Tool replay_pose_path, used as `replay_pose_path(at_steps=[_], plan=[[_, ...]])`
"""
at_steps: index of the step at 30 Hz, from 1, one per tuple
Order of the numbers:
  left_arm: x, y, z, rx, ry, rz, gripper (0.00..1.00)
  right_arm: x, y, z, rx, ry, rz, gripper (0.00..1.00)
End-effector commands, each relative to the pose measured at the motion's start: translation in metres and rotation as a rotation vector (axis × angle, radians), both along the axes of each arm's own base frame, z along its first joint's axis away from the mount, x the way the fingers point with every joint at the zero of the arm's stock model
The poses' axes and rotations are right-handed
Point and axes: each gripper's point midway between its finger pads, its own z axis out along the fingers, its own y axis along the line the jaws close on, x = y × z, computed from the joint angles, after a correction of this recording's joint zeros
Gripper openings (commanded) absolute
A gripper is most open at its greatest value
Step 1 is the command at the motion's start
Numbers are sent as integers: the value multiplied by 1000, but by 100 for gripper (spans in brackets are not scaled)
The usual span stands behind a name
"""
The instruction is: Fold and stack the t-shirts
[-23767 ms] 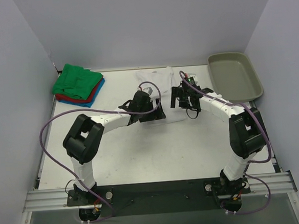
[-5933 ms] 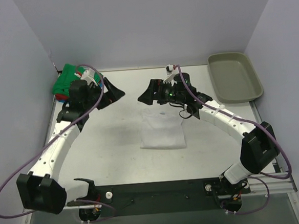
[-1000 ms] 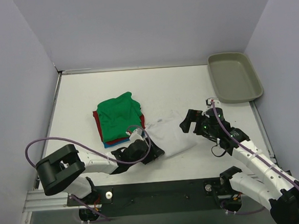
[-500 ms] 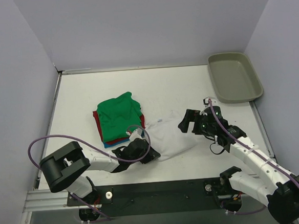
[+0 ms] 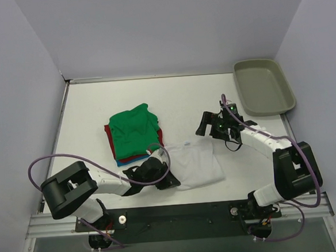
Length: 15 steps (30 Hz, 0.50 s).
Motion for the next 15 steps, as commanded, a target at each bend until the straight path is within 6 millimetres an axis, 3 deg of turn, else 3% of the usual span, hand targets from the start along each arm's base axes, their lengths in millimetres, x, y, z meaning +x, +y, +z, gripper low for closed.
replay_pose_path(at_steps=[1,8,15], plan=[[-26,55,-40,186,90,-8,15,26,-2,7,31,-29,10,99],[-11,78,-36,217,66,25,16,-2,-29,-28,10,85,-78,98],[-4,82,-39,217,67,12,17,-34,-29,-46,52,138,-100,98]])
